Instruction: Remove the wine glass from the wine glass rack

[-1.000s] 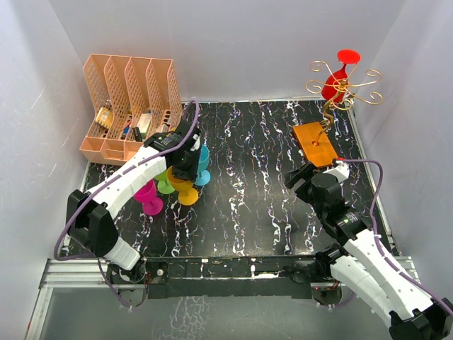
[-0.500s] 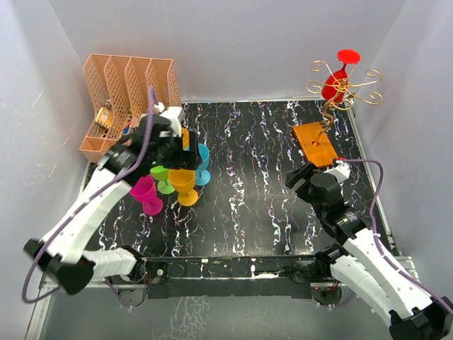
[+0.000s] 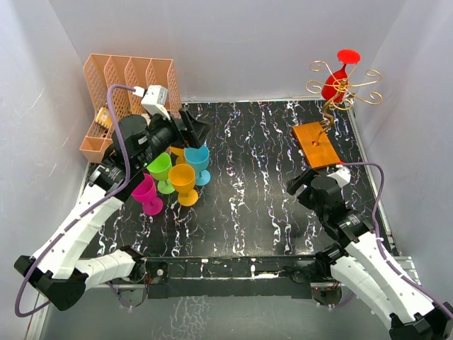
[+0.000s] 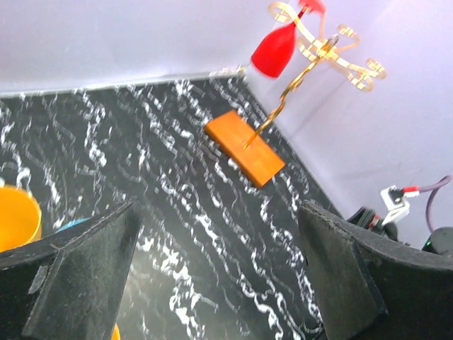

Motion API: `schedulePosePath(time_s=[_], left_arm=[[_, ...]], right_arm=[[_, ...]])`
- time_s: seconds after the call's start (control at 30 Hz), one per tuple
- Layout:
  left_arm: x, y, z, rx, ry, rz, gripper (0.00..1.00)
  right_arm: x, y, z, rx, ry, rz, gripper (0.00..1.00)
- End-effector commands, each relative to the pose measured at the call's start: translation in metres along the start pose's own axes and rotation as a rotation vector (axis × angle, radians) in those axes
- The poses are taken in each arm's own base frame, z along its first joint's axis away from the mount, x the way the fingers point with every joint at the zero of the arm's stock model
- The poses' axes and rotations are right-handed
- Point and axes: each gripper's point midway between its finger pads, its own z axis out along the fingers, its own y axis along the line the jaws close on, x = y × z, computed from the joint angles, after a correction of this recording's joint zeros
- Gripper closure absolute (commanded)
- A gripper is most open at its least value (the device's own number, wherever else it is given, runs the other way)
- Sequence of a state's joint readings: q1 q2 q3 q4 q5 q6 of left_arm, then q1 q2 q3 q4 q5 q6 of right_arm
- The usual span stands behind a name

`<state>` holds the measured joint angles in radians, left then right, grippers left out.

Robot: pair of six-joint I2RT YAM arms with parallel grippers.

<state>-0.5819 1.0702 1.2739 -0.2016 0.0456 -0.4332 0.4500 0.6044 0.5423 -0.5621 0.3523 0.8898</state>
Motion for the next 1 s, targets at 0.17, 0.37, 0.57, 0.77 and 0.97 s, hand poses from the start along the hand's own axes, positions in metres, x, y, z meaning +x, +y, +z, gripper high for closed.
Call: schedulePosePath(time_s=[0.17,0.37,0.57,0.77,0.97], left_arm=[[-0.037,-0.014,0.009,0.112,-0.257,0.115,0.08],[-0.009,0.014,0.007,0.041,-0.227,0.219,0.07],[-0.012,0.026,-0.007,-0.01,-0.288,0.265,0.03],[-0.007,0.046,-0.003,-0.1,-0.289,0.298,0.03],[-0.007,0.053,-0.006,-0.135,-0.308,0.305,0.03]], right_arm=[[-0.008,0.012,-0.009,-0.035,-0.003,0.05,0.19],[0.002,0.019,0.004,-0.021,0.055,0.046,0.19],[-0.01,0.045,0.012,-0.049,0.059,0.025,0.19],[-0.051,0.105,0.011,-0.188,0.004,-0.053,0.18],[-0.108,0.179,0.001,-0.349,-0.095,-0.11,0.15]])
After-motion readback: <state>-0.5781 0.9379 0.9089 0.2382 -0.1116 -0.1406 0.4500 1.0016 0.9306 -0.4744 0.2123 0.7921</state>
